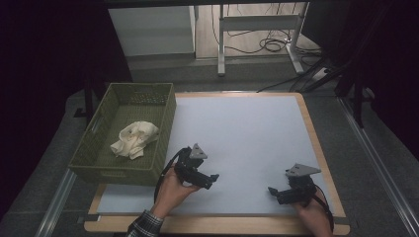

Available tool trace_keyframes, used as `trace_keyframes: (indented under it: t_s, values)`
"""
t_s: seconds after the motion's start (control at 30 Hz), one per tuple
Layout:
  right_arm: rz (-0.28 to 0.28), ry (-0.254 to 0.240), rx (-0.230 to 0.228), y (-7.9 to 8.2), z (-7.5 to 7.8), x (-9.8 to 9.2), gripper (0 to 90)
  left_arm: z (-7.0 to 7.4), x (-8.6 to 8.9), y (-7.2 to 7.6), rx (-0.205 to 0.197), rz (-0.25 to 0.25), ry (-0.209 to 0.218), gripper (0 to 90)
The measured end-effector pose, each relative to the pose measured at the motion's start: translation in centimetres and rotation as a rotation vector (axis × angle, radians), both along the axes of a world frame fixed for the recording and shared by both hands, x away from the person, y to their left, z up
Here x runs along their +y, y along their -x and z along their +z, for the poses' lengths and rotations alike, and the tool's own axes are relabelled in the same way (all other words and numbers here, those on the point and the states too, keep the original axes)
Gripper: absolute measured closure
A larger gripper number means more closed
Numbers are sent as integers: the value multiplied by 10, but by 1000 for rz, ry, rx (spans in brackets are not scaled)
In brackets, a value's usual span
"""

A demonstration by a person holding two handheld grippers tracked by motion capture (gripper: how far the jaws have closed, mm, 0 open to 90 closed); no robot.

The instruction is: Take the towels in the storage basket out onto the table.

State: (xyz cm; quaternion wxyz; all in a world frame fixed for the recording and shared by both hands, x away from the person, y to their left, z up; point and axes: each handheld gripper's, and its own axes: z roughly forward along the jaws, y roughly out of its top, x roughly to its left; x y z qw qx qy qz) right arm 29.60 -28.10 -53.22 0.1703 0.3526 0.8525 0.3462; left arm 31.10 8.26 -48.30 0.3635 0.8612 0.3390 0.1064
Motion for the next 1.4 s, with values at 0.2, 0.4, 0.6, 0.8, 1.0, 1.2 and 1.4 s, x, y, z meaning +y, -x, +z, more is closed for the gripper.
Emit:
trace_keyframes:
  t_s: [0.2, 0.4, 0.6, 0.8, 1.0, 1.2, 1.4]
  values:
    - [0, 0, 1, 0, 0, 0, 49, 11, 0, -6, 7, -8, 6, 37]
    - [1, 1, 0, 0, 0, 0, 50, 21, 2, -15, 19, -14, 15, 30]
    - [-1, 0, 3, 0, 0, 0, 50, 30, 2, -23, 41, -17, 28, 13]
    - [2, 3, -1, 0, 0, 0, 49, 43, 7, -33, 35, -9, 10, 11]
    - [1, 0, -2, 0, 0, 0, 50, 51, 16, -44, 40, 10, 12, 12]
    - [1, 0, -2, 0, 0, 0, 50, 58, 24, -51, 36, 28, 12, 12]
    - [1, 0, -2, 0, 0, 0, 50, 69, 32, -57, 22, 37, -12, 13]
